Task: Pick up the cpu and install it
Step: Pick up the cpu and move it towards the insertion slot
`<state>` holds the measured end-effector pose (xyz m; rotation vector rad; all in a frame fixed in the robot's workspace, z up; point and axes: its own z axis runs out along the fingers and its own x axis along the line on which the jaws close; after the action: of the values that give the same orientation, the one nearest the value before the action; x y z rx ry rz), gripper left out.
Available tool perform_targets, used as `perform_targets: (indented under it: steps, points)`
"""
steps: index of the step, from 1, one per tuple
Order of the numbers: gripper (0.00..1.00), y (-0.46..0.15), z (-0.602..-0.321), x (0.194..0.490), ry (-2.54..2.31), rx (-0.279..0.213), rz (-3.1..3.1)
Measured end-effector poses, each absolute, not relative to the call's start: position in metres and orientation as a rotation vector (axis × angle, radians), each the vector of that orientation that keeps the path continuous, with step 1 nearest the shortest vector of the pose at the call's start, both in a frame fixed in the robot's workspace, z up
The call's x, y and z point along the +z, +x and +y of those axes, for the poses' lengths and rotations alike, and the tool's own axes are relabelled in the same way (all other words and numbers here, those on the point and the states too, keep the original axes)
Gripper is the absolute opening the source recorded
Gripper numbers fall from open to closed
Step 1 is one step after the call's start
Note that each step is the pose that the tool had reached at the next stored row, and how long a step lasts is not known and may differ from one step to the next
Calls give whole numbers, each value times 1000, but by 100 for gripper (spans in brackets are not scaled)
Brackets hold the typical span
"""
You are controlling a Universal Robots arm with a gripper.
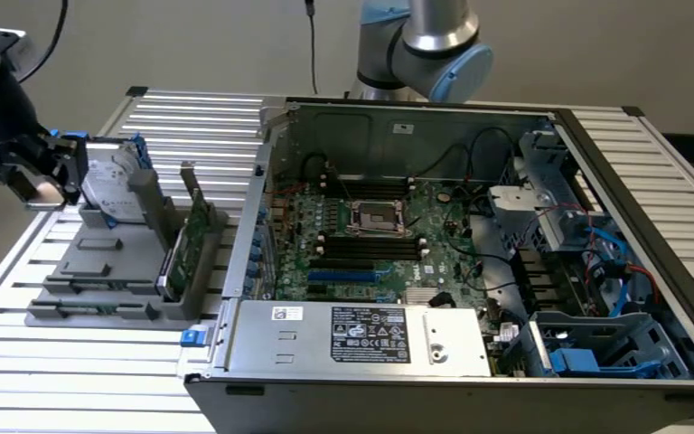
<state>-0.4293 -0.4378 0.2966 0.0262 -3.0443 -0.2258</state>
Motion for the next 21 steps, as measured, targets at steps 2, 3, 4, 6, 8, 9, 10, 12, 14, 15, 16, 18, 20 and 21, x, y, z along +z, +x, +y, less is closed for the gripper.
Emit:
perform_targets:
  steps: [2, 3, 4, 6, 8, 9, 10, 12, 14, 15, 16, 18, 20, 21]
  points:
    - [55, -426, -438, 305, 26, -226, -3041]
    - [55, -423, -438, 309, 25, -226, -3039]
    - [55, -420, -438, 313, 25, -226, -3037]
    - [55, -413, -438, 320, 24, -225, -3032]
    - [55, -406, -438, 326, 24, -225, -3027]
    - [55, -402, -438, 329, 24, -225, -3024]
    - [55, -398, -438, 332, 23, -225, -3022]
    - [55, -389, -438, 338, 23, -225, -3016]
    - [55, -380, -438, 343, 22, -225, -3011]
    - [55, -375, -438, 346, 22, -224, -3009]
    - [55, -371, -438, 348, 21, -224, -3006]
    - [55, -362, -438, 353, 21, -224, -3001]
    - [55, -353, -438, 358, 20, -224, -2997]
    - [55, -348, -438, 361, 20, -224, -2994]
